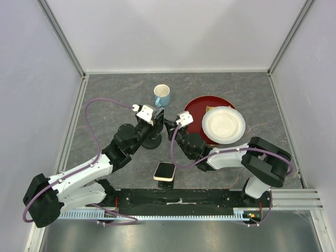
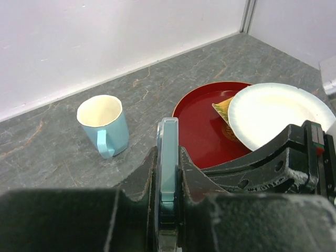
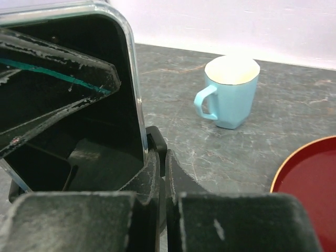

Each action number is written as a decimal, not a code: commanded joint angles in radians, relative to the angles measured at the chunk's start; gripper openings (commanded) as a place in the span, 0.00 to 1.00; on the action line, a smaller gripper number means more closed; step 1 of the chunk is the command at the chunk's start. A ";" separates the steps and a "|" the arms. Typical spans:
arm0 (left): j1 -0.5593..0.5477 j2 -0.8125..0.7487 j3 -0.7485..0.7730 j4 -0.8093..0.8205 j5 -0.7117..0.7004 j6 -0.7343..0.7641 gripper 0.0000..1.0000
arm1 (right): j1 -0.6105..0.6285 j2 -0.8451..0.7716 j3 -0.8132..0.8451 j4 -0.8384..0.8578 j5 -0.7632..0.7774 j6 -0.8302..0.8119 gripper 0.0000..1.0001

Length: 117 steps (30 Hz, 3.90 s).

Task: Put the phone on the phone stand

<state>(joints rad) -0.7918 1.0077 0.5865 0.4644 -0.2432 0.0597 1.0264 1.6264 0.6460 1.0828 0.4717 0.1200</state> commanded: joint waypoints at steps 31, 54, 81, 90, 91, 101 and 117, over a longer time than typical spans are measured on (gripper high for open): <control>0.043 -0.113 -0.030 -0.156 0.071 -0.050 0.02 | -0.331 -0.300 -0.071 -0.159 -0.895 0.052 0.70; 0.276 -0.146 -0.020 -0.003 0.881 -0.107 0.02 | -0.399 0.007 0.024 0.170 -1.427 0.279 0.76; 0.328 -0.098 -0.063 0.066 0.828 -0.165 0.02 | -0.327 0.139 0.095 0.322 -1.329 0.342 0.00; 0.345 -0.067 -0.093 0.048 0.588 -0.213 0.02 | -0.263 0.009 0.017 0.172 -0.962 0.210 0.00; 0.344 -0.061 -0.096 0.054 0.581 -0.219 0.02 | -0.256 0.007 0.009 0.178 -0.941 0.207 0.00; 0.344 -0.064 -0.108 0.071 0.541 -0.270 0.02 | -0.267 -0.016 -0.006 0.165 -0.883 0.211 0.25; 0.134 0.020 0.113 -0.291 -0.160 -0.494 0.02 | -0.285 -0.240 -0.126 -0.040 -0.498 0.106 0.90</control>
<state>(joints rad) -0.5785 1.0191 0.6643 0.3416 -0.0994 -0.3782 0.7479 1.4075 0.5446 1.0634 -0.1135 0.2501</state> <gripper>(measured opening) 0.176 0.895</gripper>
